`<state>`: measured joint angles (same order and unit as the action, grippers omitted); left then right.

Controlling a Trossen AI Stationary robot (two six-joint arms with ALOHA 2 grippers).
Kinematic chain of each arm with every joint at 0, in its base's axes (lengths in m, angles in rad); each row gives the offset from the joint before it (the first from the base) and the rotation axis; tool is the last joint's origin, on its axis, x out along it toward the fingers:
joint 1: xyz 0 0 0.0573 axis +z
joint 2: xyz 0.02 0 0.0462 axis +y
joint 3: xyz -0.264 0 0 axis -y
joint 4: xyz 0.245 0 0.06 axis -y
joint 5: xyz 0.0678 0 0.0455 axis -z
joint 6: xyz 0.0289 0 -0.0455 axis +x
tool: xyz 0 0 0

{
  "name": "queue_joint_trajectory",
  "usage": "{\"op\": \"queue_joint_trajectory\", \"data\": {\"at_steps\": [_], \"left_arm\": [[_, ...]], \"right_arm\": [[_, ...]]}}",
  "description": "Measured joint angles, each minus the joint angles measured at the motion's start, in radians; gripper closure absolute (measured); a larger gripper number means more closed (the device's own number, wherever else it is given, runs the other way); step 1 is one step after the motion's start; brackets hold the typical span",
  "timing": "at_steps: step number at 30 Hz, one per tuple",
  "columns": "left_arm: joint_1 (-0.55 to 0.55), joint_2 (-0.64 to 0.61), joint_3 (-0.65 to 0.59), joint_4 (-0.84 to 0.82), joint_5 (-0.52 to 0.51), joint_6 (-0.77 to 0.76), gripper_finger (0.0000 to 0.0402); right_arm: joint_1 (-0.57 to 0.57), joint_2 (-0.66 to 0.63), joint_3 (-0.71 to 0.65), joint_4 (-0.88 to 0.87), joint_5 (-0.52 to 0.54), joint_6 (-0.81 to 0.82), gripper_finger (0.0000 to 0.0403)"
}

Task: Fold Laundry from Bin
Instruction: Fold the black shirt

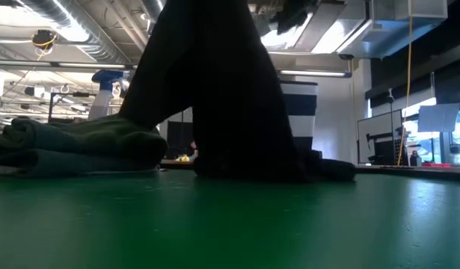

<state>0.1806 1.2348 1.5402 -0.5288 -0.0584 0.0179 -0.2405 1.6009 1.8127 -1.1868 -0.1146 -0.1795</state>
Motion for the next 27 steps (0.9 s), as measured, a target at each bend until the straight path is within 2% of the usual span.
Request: {"op": "queue_joint_trajectory", "data": {"at_steps": [5, 8, 12, 17, 21, 25, 27], "left_arm": [[-0.001, -0.005, 0.000, 0.099, -0.028, -0.012, 0.0399], [-0.007, -0.012, 0.000, 0.194, -0.027, -0.008, 0.0399], [-0.007, -0.023, 0.000, 0.314, -0.025, -0.006, 0.0399], [-0.007, -0.044, 0.000, 0.457, 0.000, 0.035, 0.0399], [-0.006, -0.052, 0.000, 0.568, 0.035, 0.046, 0.0392], [0.003, -0.056, 0.000, 0.576, 0.058, 0.068, 0.0389], [0.003, -0.055, 0.000, 0.574, 0.057, 0.071, 0.0388]], "right_arm": [[-0.003, 0.000, -0.152, 0.068, -0.035, -0.015, 0.0216], [-0.002, 0.000, -0.198, 0.059, -0.036, -0.029, 0.0222], [-0.002, -0.025, -0.186, -0.017, -0.036, -0.022, 0.0229], [-0.002, -0.119, -0.109, -0.047, -0.036, -0.011, 0.0233], [-0.002, -0.209, -0.074, 0.048, -0.036, 0.022, 0.0233], [-0.002, -0.266, -0.069, 0.177, -0.036, 0.032, 0.0233], [-0.002, -0.281, -0.069, 0.250, -0.046, 0.096, 0.0233]]}}
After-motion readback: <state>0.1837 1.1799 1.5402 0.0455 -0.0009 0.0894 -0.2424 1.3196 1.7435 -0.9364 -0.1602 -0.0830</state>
